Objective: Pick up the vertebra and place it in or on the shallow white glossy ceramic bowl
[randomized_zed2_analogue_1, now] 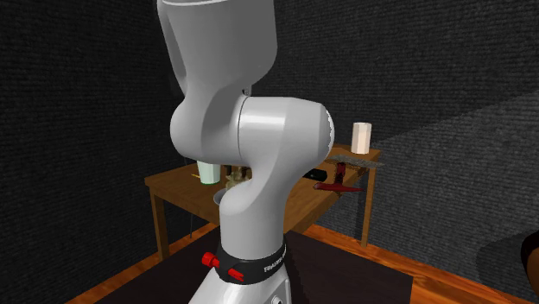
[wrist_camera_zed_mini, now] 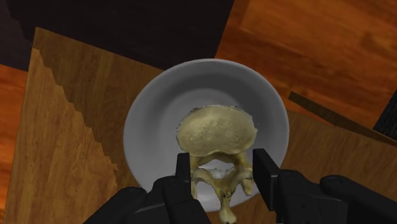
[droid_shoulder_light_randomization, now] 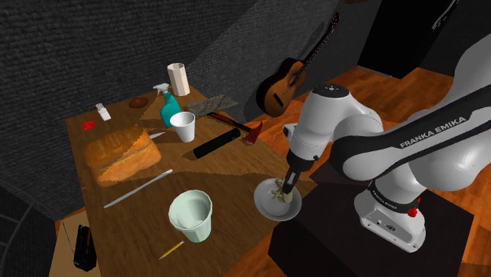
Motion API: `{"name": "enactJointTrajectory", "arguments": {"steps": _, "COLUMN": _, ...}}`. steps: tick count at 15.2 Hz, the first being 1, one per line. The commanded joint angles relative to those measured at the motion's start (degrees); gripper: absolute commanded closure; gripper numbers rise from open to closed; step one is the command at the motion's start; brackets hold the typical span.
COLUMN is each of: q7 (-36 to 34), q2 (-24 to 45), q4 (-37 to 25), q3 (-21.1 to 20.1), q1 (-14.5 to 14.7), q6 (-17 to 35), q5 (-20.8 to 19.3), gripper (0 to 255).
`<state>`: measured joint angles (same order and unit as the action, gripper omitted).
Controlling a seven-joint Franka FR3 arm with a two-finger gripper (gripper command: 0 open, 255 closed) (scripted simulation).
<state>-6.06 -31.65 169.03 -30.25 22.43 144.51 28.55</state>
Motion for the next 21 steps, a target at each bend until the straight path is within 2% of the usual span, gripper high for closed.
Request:
{"name": "enactJointTrajectory", "arguments": {"steps": 1, "q7": 0.1, "q2": 2.2, "q4": 0.3, "q3": -0.7, "q1": -0.1, "q6": 2.6, "q5": 0.5, "gripper": 255}}
{"name": "enactJointTrajectory", "arguments": {"steps": 3, "q7": 0.3, "q2": 4.6, "q4": 0.7, "q3": -1.2, "q1": -0.2, "q6": 5.3, "q5": 0.9, "gripper": 255}}
{"name": "enactJointTrajectory", "arguments": {"steps": 11, "q7": 0.3, "q2": 4.6, "q4": 0.7, "q3": -1.2, "q1": -0.2, "q6": 5.3, "q5": 0.9, "gripper": 255}}
{"name": "enactJointTrajectory", "arguments": {"steps": 12, "q7": 0.3, "q2": 4.6, "q4": 0.7, "q3": -1.2, "q1": -0.2, "q6": 5.3, "q5": 0.9, "gripper": 0}}
{"name": "enactJointTrajectory", "arguments": {"steps": 17, "q7": 0.3, "q2": 4.6, "q4": 0.7, "q3": -1.2, "q1": -0.2, "q6": 5.3, "q5": 0.9, "gripper": 0}}
{"name": "enactJointTrajectory", "arguments": {"steps": 21, "q7": -0.4, "q2": -6.5, "q4": -0.9, "q3": 1.8, "q1": 0.3, "q6": -7.3, "q5": -1.2, "gripper": 0}}
